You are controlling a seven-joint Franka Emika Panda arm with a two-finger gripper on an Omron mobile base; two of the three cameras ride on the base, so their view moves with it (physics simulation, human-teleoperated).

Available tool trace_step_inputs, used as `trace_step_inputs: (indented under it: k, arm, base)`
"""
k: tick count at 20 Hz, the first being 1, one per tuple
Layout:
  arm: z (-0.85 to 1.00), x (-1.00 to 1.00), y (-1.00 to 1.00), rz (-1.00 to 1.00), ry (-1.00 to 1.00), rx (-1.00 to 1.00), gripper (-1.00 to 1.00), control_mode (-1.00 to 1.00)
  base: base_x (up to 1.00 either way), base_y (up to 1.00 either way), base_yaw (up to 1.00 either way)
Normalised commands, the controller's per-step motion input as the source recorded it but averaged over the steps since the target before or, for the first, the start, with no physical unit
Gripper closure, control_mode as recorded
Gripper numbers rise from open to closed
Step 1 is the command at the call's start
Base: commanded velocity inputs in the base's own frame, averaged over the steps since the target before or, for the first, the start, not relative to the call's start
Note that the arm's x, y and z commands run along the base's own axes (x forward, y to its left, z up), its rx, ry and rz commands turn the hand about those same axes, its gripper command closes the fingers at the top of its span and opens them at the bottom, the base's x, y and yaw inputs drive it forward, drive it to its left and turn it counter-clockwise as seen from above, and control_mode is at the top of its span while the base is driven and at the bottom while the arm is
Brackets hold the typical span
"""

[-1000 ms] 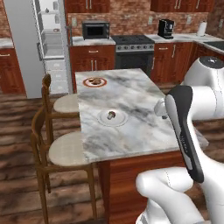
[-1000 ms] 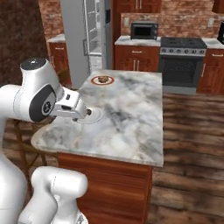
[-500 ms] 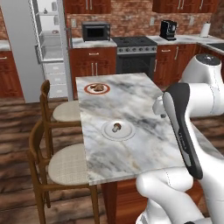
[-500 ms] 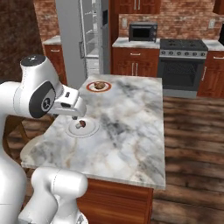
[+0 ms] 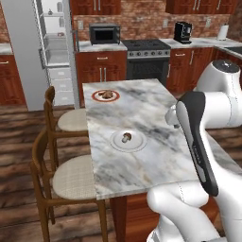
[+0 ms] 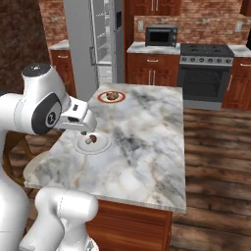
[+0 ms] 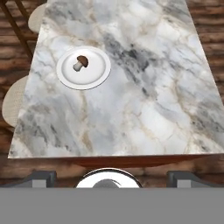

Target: Transport the chicken drumstick and mushroom to the fridge. Place the chicken drumstick on the rack containing meat and place the mushroom on the rack containing the vegetable, ensuring meats and vegetables are on different racks.

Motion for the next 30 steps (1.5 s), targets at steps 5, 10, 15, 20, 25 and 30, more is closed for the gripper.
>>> trace_step_inputs:
  k: [5, 10, 15, 20, 25, 30]
  arm:
    - [-0.09, 0.2, 0.07, 0.01, 0.0, 0.01, -1.0, -1.0]
    - [-0.52, 1.0, 0.59, 0.0, 0.0, 0.05, -1.0, -1.0]
    - [-0.72, 0.92, 0.44, -0.1, 0.11, 0.04, -1.0, -1.0]
    - [-0.38, 0.76, 0.1, -0.2, 0.08, 0.05, -1.0, -1.0]
    - [-0.29, 0.57, 0.01, -0.18, 0.16, 0.07, -1.0, -1.0]
    - [-0.31, 0.43, 0.03, -0.04, 0.09, 0.05, -1.0, -1.0]
  base:
    - [0.8, 0.18, 0.06]
    - [0.0, 0.0, 0.0]
    - [0.0, 0.0, 0.0]
    - [0.0, 0.0, 0.0]
    - [0.0, 0.0, 0.0]
    - [0.0, 0.0, 0.0]
